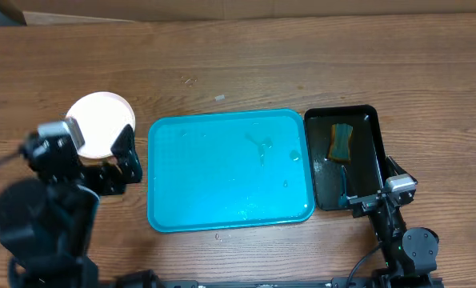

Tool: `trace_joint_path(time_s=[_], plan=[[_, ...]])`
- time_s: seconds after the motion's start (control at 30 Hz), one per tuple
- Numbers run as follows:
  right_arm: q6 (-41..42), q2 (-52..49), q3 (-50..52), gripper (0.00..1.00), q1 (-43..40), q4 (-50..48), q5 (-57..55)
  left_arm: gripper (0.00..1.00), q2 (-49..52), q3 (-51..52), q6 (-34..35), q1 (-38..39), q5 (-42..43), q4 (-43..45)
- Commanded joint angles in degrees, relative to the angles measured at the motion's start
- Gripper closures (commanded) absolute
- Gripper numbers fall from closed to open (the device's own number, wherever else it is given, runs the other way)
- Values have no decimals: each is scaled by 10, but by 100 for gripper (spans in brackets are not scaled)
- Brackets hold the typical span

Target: Clean dirty plates on tray and stack at the side

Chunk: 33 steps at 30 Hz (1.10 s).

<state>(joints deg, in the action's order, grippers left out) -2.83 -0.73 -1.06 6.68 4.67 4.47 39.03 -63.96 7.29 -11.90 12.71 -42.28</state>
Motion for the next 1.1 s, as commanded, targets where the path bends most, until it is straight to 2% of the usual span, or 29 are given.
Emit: trace_joint_path(time_s=[0.0, 0.2, 0.33, 0.53, 0.67, 1.07], plan=[[-2, 6, 6, 0, -4, -2, -3, 0, -91, 126, 2, 4, -9, 71], [-2, 6, 6, 0, -4, -2, -3, 0, -227, 282, 4, 20, -18, 293], [-2, 6, 6, 0, -4, -2, -3, 0, -316, 365, 4, 54, -65, 450], [-2, 6, 6, 0, -4, -2, -3, 0, -389, 433, 3, 62, -74, 577], [-2, 6, 6, 0, -4, -2, -3, 0, -388, 467, 4, 63, -73, 621], [-2, 6, 6, 0, -4, -2, -3, 0, -388, 596, 4, 63, -83, 622]])
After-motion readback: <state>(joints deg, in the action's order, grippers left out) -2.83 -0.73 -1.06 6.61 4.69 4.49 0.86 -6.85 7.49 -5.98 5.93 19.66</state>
